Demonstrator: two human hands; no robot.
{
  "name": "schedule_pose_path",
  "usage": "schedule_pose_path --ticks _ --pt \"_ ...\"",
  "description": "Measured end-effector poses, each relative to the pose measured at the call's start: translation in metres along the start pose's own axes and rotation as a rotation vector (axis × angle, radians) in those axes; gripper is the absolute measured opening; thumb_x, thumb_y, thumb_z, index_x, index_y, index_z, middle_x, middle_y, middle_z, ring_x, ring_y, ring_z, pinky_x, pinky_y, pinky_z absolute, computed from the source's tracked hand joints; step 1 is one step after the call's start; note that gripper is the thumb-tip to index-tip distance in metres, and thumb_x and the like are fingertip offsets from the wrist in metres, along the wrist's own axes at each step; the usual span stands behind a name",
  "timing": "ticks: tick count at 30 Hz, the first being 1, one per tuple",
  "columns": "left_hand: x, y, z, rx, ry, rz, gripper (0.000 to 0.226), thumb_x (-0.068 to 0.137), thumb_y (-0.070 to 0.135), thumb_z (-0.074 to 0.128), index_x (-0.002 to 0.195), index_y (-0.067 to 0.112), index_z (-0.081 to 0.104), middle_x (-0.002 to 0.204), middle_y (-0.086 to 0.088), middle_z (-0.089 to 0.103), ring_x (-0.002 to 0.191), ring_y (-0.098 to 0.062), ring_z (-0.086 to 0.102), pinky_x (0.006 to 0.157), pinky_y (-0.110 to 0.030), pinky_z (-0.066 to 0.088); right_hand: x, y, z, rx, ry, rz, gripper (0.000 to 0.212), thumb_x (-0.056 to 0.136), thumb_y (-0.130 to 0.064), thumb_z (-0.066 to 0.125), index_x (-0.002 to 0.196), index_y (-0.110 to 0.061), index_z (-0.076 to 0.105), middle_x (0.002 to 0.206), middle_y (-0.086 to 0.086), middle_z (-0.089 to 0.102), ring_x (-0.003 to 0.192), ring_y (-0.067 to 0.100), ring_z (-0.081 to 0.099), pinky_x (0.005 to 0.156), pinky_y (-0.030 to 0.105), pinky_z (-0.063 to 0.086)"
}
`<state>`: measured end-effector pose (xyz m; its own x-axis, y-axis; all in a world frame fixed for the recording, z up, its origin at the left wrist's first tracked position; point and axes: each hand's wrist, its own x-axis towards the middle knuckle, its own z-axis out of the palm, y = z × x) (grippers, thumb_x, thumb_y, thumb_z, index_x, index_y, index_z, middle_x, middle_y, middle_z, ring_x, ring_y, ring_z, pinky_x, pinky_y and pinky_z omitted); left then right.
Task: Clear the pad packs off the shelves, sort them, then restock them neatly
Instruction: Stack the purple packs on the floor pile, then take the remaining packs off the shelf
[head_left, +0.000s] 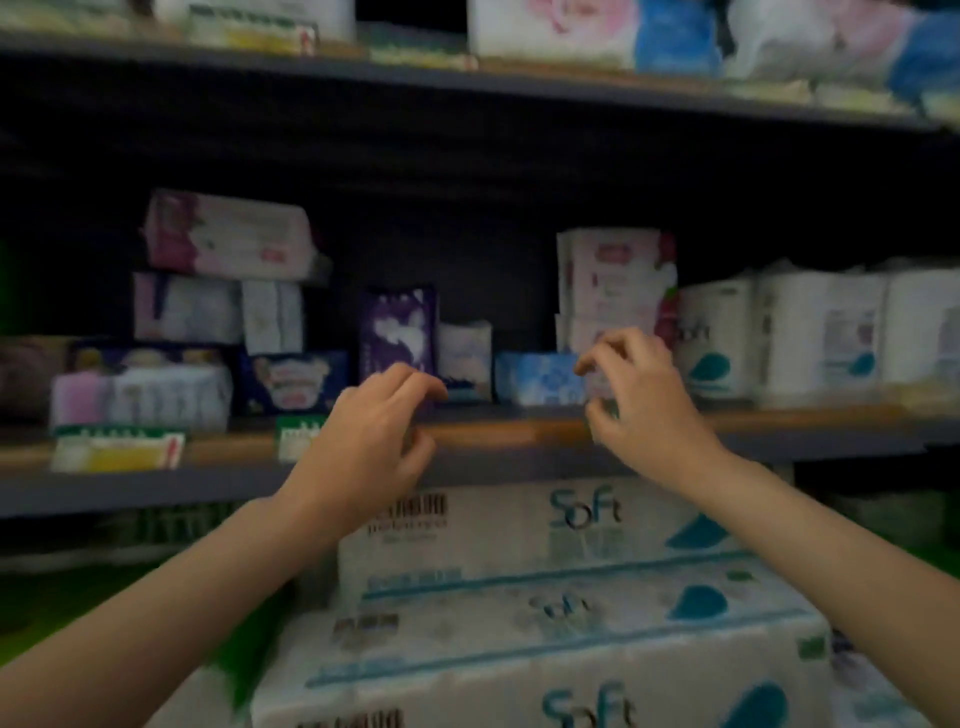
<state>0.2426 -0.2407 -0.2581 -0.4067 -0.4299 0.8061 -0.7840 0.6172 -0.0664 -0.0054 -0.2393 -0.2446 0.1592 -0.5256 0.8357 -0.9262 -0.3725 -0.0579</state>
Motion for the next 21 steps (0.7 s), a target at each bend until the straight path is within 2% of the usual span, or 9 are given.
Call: schedule_pose_path --ticks 4,7,9,10,13,16,18,21 --pt "0.021 -0.027 0.000 0.043 0.027 -0.067 0.030 0.077 0.017 0.050 0.105 0.016 0.059 0.100 0.003 0.058 0.091 -0.019 0.058 0.076 -0.035 0.043 0.045 0.013 0.026 -0.087 -0.250 -0.005 0.037 0.088 -0.007 0.048 0.123 -0.017 0.048 0.132 0.002 0.042 0.124 0.020 0.035 0.101 0.034 0.030" --pt "0.040 -0.039 0.006 0.090 -0.024 -0.078 0.027 0.085 0.015 0.057 0.112 0.019 0.056 0.106 0.005 0.055 0.098 -0.017 0.053 0.080 -0.029 0.036 0.088 0.029 0.052 -0.180 -0.478 0.045 0.061 0.088 -0.003 0.050 0.144 -0.016 0.029 0.156 0.002 0.015 0.140 0.024 0.021 0.113 0.038 0.022" --pt "0.056 -0.043 0.010 0.118 -0.079 -0.111 0.030 0.087 0.017 0.057 0.116 0.021 0.054 0.111 0.004 0.052 0.103 -0.017 0.050 0.081 -0.028 0.032 0.114 0.041 0.071 -0.278 -0.582 0.052 0.072 0.089 -0.006 0.054 0.149 -0.017 0.017 0.159 0.003 0.001 0.143 0.025 0.014 0.114 0.043 0.021" --pt "0.065 -0.046 0.012 0.127 -0.101 -0.146 0.030 0.088 0.020 0.055 0.118 0.022 0.052 0.112 0.005 0.051 0.105 -0.017 0.049 0.083 -0.029 0.032 0.126 0.047 0.082 -0.292 -0.626 0.084 0.076 0.089 -0.008 0.056 0.150 -0.019 0.012 0.159 0.003 0.000 0.143 0.025 0.014 0.114 0.044 0.021" --pt "0.086 -0.048 0.018 0.196 -0.145 -0.231 0.031 0.090 0.025 0.052 0.121 0.024 0.048 0.117 0.004 0.049 0.110 -0.016 0.047 0.089 -0.031 0.034 0.144 0.057 0.111 -0.205 -0.792 0.173 0.098 0.083 -0.012 0.067 0.151 -0.019 -0.003 0.158 0.008 0.010 0.139 0.029 0.026 0.109 0.041 0.033" --pt "0.096 -0.046 0.029 0.195 -0.166 -0.237 0.035 0.090 0.026 0.051 0.124 0.024 0.046 0.121 0.004 0.048 0.115 -0.016 0.046 0.093 -0.033 0.035 0.154 0.064 0.119 -0.238 -0.757 0.117 0.115 0.075 -0.018 0.077 0.150 -0.025 -0.010 0.158 0.008 0.002 0.140 0.033 0.023 0.109 0.041 0.033" --pt "0.101 -0.045 0.037 0.200 -0.198 -0.230 0.036 0.090 0.027 0.052 0.125 0.026 0.044 0.122 0.006 0.047 0.115 -0.014 0.045 0.094 -0.032 0.034 0.162 0.072 0.115 -0.229 -0.778 0.123 0.116 0.074 -0.016 0.078 0.150 -0.026 -0.010 0.158 0.010 0.003 0.140 0.033 0.022 0.109 0.039 0.034" --pt "0.108 -0.042 0.043 0.175 -0.234 -0.267 0.040 0.089 0.031 0.053 0.128 0.028 0.042 0.126 0.008 0.046 0.117 -0.011 0.045 0.096 -0.031 0.034 0.163 0.077 0.114 -0.265 -0.875 0.088 0.103 0.078 -0.014 0.074 0.152 -0.022 0.003 0.151 0.013 0.027 0.131 0.031 0.039 0.099 0.034 0.041"
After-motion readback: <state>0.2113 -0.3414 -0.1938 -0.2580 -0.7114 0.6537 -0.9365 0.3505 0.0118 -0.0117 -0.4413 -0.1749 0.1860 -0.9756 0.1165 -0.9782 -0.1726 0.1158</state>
